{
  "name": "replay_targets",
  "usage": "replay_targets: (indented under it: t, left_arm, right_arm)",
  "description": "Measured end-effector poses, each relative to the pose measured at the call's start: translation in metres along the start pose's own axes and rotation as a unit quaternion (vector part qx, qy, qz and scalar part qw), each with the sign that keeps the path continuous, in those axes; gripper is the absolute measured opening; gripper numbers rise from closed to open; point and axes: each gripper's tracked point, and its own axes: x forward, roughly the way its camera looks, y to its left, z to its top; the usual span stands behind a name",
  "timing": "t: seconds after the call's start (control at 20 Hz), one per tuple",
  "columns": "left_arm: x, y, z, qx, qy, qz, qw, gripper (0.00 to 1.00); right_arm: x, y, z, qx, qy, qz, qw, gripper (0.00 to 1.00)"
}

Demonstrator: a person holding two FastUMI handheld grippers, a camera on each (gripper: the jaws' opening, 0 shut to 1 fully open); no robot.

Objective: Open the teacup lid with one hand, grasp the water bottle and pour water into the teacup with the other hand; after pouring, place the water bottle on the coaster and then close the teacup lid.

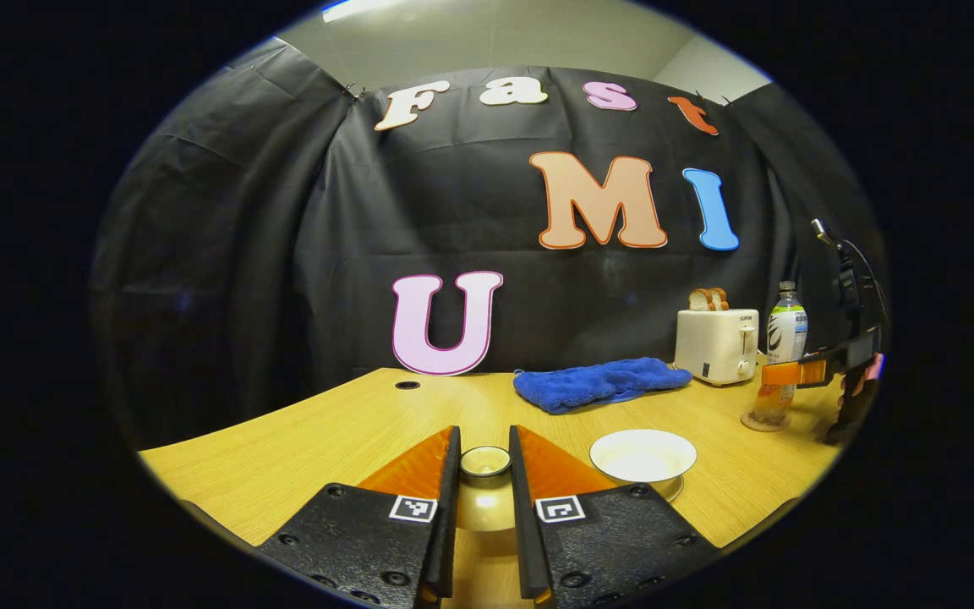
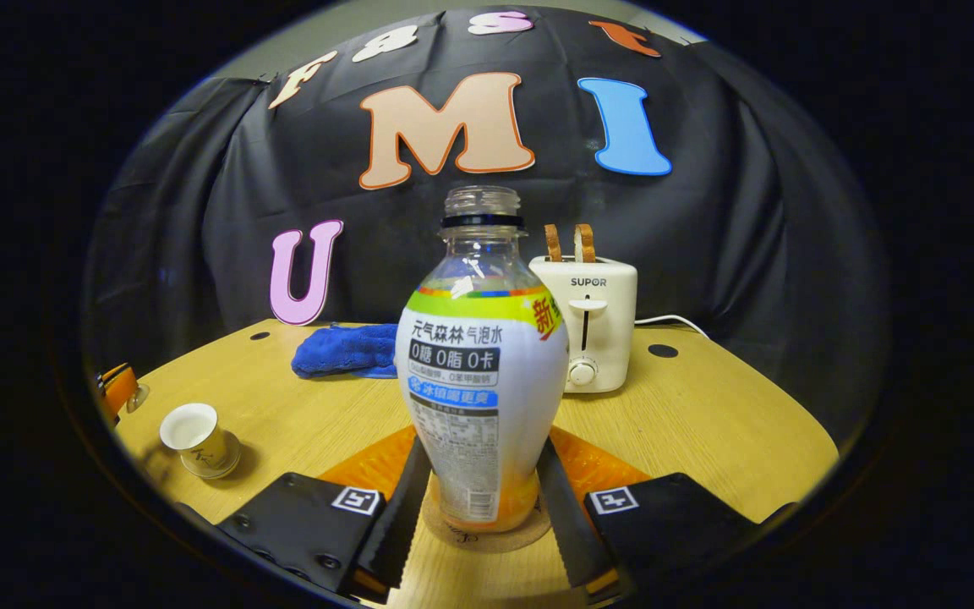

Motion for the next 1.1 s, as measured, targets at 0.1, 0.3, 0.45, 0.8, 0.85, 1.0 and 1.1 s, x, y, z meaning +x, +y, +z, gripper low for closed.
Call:
replay_targets:
  t: [0.1,0.3,0.45,0.8,0.85,1.0,1.1]
  left_arm:
    - [0.000,0.000,0.000,0.000,0.000,0.000,1.000,0.28]
    - [0.000,0.000,0.000,0.000,0.000,0.001,1.000,0.28]
    - [-0.001,0.000,0.000,0.000,0.000,0.001,1.000,0.28]
    - [0.000,-0.001,0.001,0.000,0.001,0.000,1.000,0.28]
    - [0.000,0.000,0.001,0.000,0.001,0.000,1.000,0.28]
    - [-0.001,-0.001,0.001,0.000,0.000,-0.001,1.000,0.28]
    - [0.000,-0.001,0.001,0.000,0.000,-0.001,1.000,0.28]
  right_arm:
    - [-0.005,0.000,0.002,-0.004,-0.007,0.002,1.000,0.76]
    - [-0.016,0.003,0.004,0.004,-0.015,0.008,1.000,0.86]
    - [-0.020,0.005,0.000,-0.002,-0.018,0.009,1.000,0.91]
    - [-0.035,0.004,-0.009,0.009,-0.018,0.020,1.000,0.90]
    - [-0.036,0.004,-0.010,0.008,-0.019,0.020,1.000,0.91]
    - [-0.040,0.002,-0.016,-0.001,-0.022,0.016,1.000,0.90]
    - [-0.043,0.003,-0.016,-0.001,-0.024,0.020,1.000,0.91]
